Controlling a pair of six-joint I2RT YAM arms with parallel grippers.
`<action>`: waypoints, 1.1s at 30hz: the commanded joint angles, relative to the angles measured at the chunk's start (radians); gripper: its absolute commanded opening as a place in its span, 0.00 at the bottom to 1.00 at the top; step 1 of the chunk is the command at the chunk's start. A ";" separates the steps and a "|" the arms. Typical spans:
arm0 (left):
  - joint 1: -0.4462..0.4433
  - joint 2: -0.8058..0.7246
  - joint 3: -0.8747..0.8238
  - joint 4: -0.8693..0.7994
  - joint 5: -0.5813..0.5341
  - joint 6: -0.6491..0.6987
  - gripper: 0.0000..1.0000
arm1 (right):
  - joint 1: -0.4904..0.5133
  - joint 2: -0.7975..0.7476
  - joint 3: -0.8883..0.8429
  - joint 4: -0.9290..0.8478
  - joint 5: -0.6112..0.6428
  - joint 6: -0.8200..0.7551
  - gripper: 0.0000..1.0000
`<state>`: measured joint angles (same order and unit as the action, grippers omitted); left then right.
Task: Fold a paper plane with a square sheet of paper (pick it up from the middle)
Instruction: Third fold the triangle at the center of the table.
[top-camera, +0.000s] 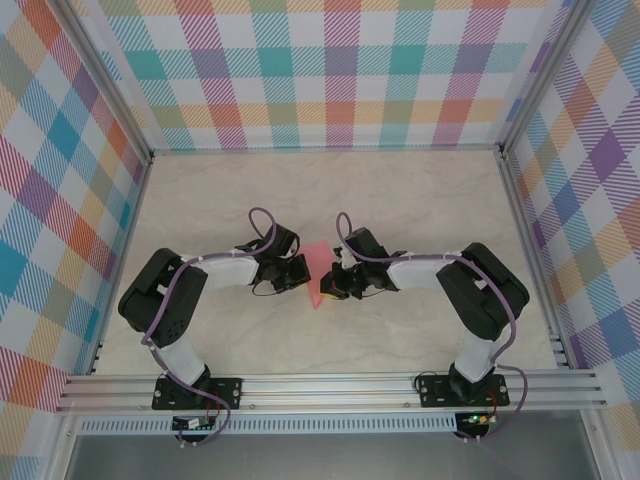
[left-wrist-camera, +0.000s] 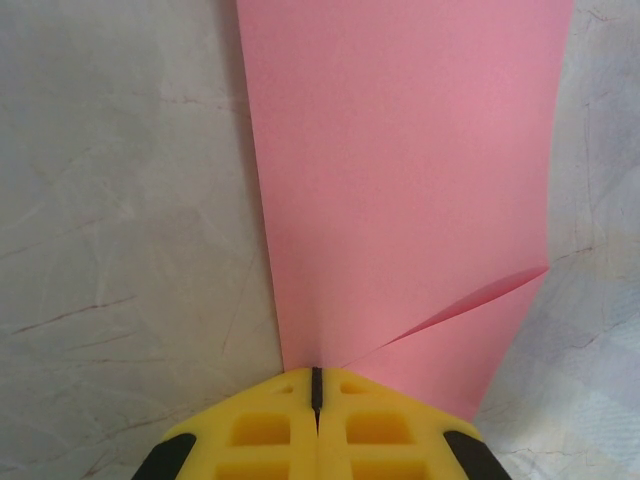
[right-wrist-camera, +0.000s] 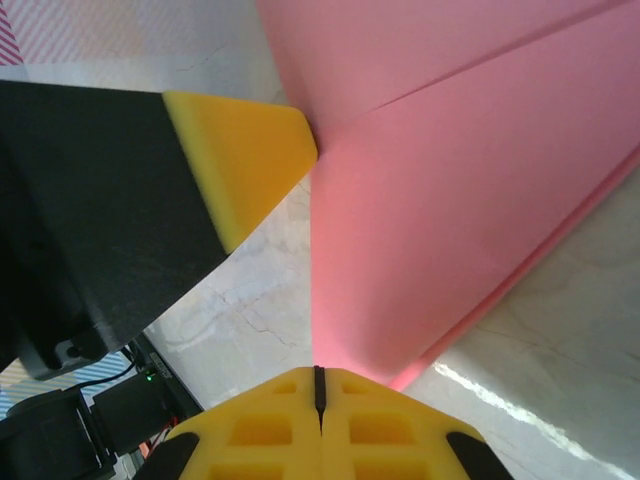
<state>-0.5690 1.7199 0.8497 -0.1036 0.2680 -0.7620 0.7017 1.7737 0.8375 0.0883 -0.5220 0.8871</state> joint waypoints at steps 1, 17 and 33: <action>-0.006 0.061 -0.039 -0.108 -0.124 0.010 0.00 | 0.010 0.047 0.010 0.024 -0.031 0.006 0.00; -0.007 0.053 -0.044 -0.110 -0.126 0.009 0.00 | 0.027 0.021 0.029 -0.048 0.009 -0.041 0.00; -0.009 0.049 -0.048 -0.107 -0.127 0.008 0.00 | 0.081 0.101 0.079 -0.138 0.073 -0.071 0.00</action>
<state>-0.5694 1.7195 0.8490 -0.1020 0.2676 -0.7624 0.7765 1.8454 0.8917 0.0036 -0.4839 0.8474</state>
